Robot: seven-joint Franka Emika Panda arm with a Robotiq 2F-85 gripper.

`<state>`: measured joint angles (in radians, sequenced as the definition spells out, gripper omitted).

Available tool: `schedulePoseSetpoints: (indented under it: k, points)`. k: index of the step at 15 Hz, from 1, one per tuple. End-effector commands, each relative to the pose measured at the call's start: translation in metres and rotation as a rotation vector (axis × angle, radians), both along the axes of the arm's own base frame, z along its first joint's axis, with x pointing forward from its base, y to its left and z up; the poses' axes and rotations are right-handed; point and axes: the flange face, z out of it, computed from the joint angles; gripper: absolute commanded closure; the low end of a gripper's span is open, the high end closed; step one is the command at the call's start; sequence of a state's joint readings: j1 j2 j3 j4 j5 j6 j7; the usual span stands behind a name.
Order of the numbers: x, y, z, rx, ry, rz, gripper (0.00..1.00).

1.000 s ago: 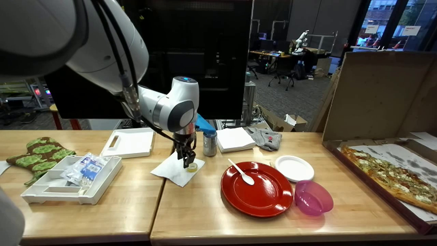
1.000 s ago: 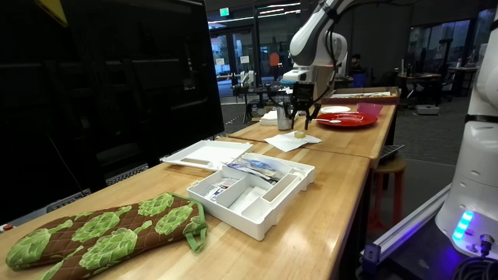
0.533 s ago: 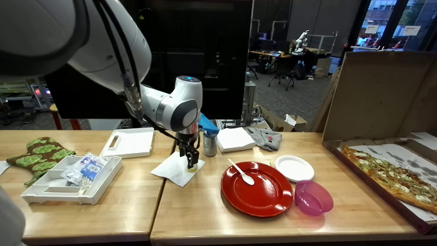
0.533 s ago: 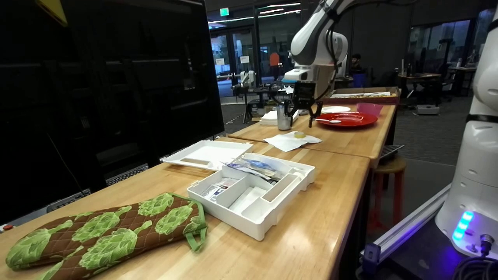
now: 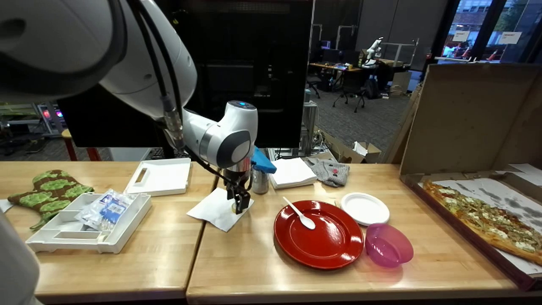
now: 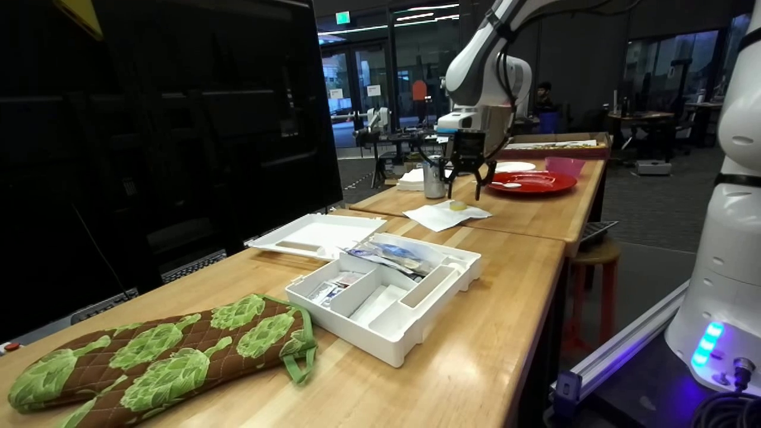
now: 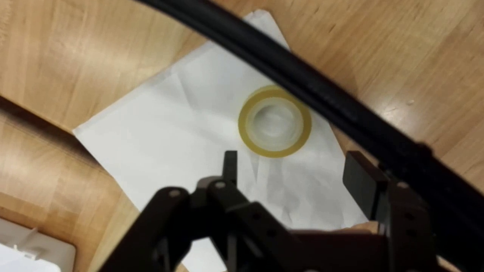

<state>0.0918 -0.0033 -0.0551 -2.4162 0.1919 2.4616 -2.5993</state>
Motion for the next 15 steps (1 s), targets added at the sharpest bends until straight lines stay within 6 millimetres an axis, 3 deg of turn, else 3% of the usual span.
schedulePoseSetpoints:
  k: [1,15]
  points:
    - [0.0071,0.0061,-0.0002,0.018,0.001,-0.010,0.27]
    - [0.0153,0.0050,-0.0023,0.013,-0.002,-0.007,0.34]
